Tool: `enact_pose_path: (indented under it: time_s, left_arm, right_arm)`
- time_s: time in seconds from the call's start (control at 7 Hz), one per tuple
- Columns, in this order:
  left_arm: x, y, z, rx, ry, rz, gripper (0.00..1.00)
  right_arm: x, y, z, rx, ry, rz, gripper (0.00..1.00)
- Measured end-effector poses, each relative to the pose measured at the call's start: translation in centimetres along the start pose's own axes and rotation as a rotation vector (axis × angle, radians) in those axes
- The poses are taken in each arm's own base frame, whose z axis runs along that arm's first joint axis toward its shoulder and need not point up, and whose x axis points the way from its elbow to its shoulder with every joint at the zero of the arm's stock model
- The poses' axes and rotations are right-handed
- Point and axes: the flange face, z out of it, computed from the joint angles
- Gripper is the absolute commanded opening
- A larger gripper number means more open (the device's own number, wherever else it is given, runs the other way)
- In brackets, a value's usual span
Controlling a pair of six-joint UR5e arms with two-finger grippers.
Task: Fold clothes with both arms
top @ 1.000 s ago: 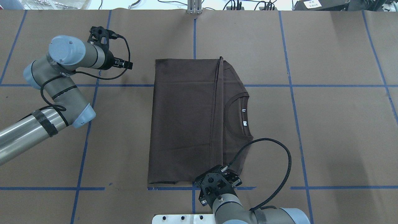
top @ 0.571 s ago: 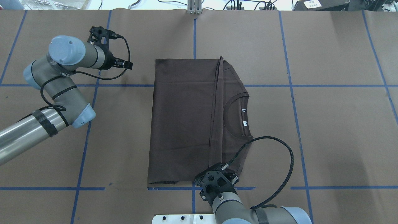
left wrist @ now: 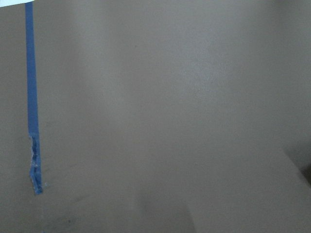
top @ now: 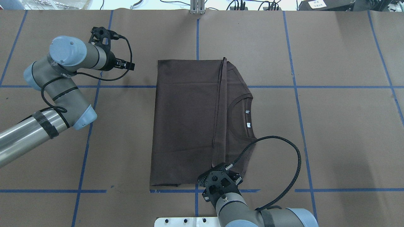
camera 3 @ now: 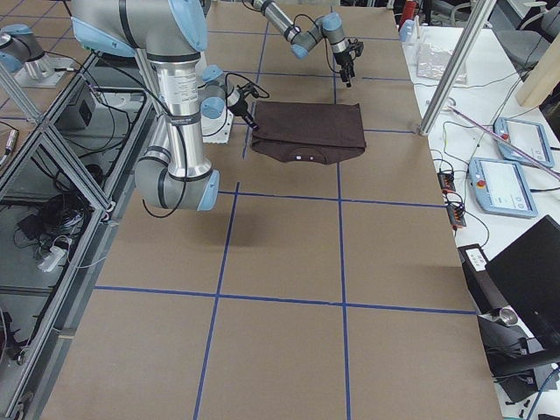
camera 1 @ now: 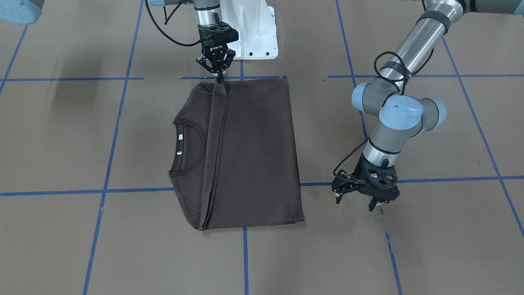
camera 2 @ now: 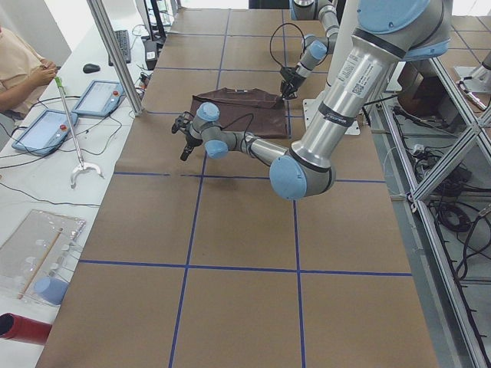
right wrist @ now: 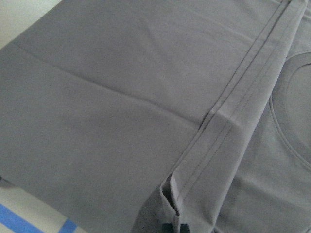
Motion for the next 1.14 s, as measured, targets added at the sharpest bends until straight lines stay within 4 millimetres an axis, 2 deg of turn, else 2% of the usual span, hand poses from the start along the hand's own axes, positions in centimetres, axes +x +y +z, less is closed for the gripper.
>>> enact_pose_path:
  time_s: [0.43, 0.57, 0.86, 1.0, 1.14]
  left_arm:
    - [-0.09, 0.07, 0.05, -0.001, -0.001, 0.0, 1.0]
    - [-0.11, 0.08, 0.07, -0.002, -0.002, 0.0, 1.0]
    - [-0.11, 0.08, 0.07, -0.001, -0.002, 0.0, 1.0]
    - [-0.16, 0.11, 0.09, -0.002, -0.003, 0.0, 1.0]
    - [-0.2, 0.15, 0.1, -0.002, -0.003, 0.001, 1.0]
  right_arm:
    - [0.03, -0.11, -0.03, 0.004, 0.0, 0.002, 0.14]
    - [0.03, -0.14, -0.03, 0.004, -0.001, 0.003, 0.2]
    - [-0.11, -0.28, -0.1, 0.006, -0.004, 0.005, 0.24]
    - [-0.21, -0.38, -0.16, 0.007, -0.006, 0.007, 0.24]
    - [-0.31, -0.47, -0.23, 0.008, -0.008, 0.008, 0.18]
